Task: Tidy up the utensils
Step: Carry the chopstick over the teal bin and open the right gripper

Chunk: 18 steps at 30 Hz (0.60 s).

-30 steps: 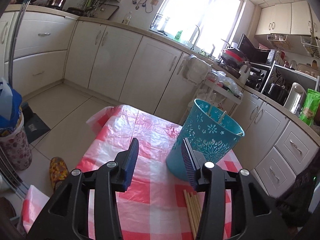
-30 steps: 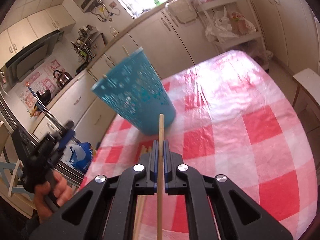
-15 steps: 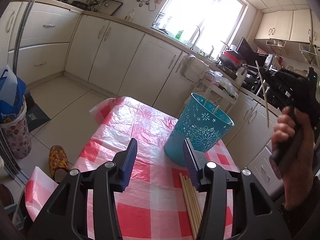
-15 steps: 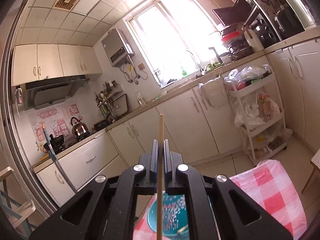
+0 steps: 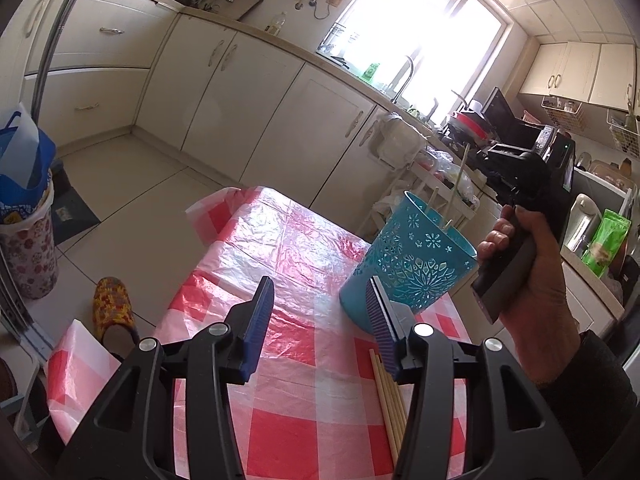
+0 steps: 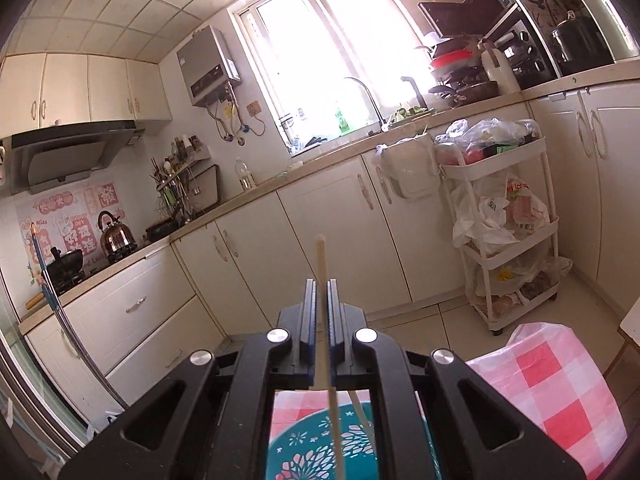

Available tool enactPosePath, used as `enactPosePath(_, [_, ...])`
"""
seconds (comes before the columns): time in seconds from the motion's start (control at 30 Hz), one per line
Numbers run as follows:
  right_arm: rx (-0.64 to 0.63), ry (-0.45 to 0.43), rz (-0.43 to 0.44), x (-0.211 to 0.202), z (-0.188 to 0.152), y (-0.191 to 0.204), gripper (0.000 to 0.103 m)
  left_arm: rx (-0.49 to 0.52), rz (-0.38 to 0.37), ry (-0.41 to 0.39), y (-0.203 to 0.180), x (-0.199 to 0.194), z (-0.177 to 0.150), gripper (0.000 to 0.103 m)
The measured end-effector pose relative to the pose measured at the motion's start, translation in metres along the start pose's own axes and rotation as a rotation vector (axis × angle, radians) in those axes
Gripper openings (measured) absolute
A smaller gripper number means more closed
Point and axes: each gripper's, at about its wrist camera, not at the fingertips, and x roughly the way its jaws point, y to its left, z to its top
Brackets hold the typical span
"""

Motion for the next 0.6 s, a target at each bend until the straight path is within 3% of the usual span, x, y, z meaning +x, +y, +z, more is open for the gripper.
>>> enactPosePath(0.17, [-0.029, 0.039, 0.014, -0.001, -0.002, 0.004, 0.007, -0.007, 0.000, 0.006, -0.001, 0.002, 0.000, 0.046])
enactPosePath(0.27, [-0.020, 0.045, 0.028, -0.017, -0.002, 0.004, 0.017, -0.001, 0.003, 0.000, -0.002, 0.001, 0.000, 0.047])
enactPosePath(0.47, [-0.007, -0.001, 0.037, -0.089, -0.005, -0.010, 0.020, 0.047, 0.021, -0.007, -0.016, -0.008, 0.003, 0.053])
enactPosePath(0.6, [-0.047, 0.086, -0.019, -0.130, -0.038, -0.021, 0.030, 0.081, 0.037, 0.015, -0.028, -0.014, 0.001, 0.057])
